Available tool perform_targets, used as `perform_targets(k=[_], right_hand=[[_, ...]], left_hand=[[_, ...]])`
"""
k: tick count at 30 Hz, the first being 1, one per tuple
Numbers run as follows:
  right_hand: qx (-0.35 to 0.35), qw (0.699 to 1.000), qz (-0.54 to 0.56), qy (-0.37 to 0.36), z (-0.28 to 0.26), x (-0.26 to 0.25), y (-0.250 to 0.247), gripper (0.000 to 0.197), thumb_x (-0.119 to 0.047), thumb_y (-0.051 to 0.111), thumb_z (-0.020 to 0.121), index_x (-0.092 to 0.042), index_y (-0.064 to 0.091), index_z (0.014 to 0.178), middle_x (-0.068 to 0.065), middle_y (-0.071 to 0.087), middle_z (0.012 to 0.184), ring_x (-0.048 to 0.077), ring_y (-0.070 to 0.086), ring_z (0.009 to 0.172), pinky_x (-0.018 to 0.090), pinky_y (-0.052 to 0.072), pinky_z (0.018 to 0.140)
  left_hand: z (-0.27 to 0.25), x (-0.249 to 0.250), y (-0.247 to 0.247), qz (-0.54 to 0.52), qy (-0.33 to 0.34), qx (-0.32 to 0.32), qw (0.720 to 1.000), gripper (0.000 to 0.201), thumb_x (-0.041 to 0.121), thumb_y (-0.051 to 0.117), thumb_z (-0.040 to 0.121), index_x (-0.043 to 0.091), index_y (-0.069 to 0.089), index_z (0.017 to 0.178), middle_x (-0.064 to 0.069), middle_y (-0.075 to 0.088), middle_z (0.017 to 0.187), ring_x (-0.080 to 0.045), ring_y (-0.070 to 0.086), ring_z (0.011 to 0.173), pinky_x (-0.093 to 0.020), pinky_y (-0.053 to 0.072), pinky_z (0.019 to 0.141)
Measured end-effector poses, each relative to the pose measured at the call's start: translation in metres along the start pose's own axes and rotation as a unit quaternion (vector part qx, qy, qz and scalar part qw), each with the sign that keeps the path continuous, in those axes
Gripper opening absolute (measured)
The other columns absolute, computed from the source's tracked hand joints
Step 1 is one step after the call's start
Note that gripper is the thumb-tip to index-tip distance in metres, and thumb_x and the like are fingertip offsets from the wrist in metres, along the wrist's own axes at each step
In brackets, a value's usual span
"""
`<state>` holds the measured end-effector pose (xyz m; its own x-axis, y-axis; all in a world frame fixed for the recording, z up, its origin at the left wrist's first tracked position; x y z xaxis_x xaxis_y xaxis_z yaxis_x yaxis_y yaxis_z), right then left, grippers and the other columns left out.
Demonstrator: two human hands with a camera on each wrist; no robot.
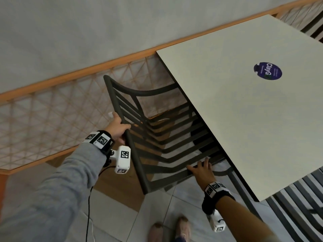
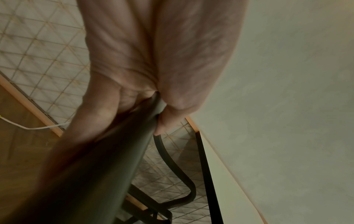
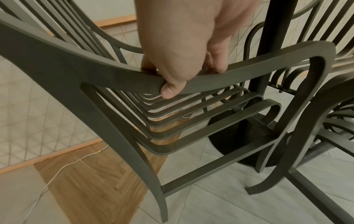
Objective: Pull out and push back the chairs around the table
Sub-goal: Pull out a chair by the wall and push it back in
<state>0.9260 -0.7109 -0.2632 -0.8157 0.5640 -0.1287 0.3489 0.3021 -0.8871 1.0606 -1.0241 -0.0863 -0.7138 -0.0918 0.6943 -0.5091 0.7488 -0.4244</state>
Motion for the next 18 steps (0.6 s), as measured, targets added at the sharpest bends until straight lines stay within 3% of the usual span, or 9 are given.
perform_targets(k=[4,8,11,15,18], right_hand=[[-0.018,1.0,-0.008,-0.005,-0.007,0.003,0.004,0.053,-0.008,0.04,0.096,-0.033,0.026,0.14,0.029,0.036,0.139,0.061,0.006,0.134,0.065,0.018,0.11],[-0.034,0.999,0.003,0.004,-0.014,0.008,0.009,0.051,-0.013,0.039,0.097,-0.038,0.023,0.139,0.026,0.035,0.141,0.06,0.003,0.135,0.065,0.018,0.111],[-0.046,0.999,0.0,0.003,-0.009,0.009,0.005,0.051,-0.021,0.042,0.097,-0.039,0.021,0.139,0.026,0.029,0.146,0.058,0.002,0.136,0.064,0.017,0.112],[-0.036,0.999,0.006,0.01,-0.009,0.008,0.006,0.055,-0.023,0.049,0.094,-0.038,0.021,0.139,0.025,0.021,0.15,0.058,-0.001,0.136,0.065,0.015,0.113],[-0.052,0.998,0.015,0.014,-0.014,0.004,0.007,0.055,-0.017,0.047,0.094,-0.036,0.023,0.139,0.024,0.018,0.152,0.056,-0.003,0.138,0.063,0.018,0.113]], left_hand=[[-0.009,-0.002,0.006,0.016,-0.011,-0.015,1.0,0.089,0.011,0.052,0.092,0.034,-0.015,0.145,-0.021,0.048,0.139,-0.034,0.071,0.083,-0.047,0.062,0.058],[-0.016,-0.006,0.012,-0.004,-0.003,-0.027,1.0,0.091,0.009,0.05,0.094,0.035,-0.022,0.144,-0.022,0.042,0.144,-0.029,0.071,0.076,-0.039,0.061,0.048],[-0.007,-0.001,0.011,0.003,-0.005,-0.03,1.0,0.093,0.01,0.05,0.093,0.034,-0.025,0.143,-0.023,0.033,0.15,-0.031,0.071,0.075,-0.04,0.06,0.047],[0.0,-0.003,0.009,0.02,-0.002,-0.03,0.999,0.094,0.012,0.051,0.093,0.034,-0.025,0.143,-0.023,0.026,0.154,-0.031,0.071,0.075,-0.041,0.061,0.049],[-0.008,-0.008,0.011,-0.023,-0.018,-0.037,0.999,0.09,0.013,0.052,0.093,0.037,-0.019,0.144,-0.022,0.033,0.15,-0.03,0.07,0.078,-0.041,0.059,0.044]])
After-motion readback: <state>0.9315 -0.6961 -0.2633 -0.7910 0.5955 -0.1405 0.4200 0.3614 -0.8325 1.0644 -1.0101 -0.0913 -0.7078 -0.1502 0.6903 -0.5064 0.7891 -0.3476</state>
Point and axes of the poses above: each hand's wrist, its own z-axis towards the middle knuckle, its own y-axis out of the palm, x = y × z, the point moved 4 cm from there along z, towards the middle knuckle
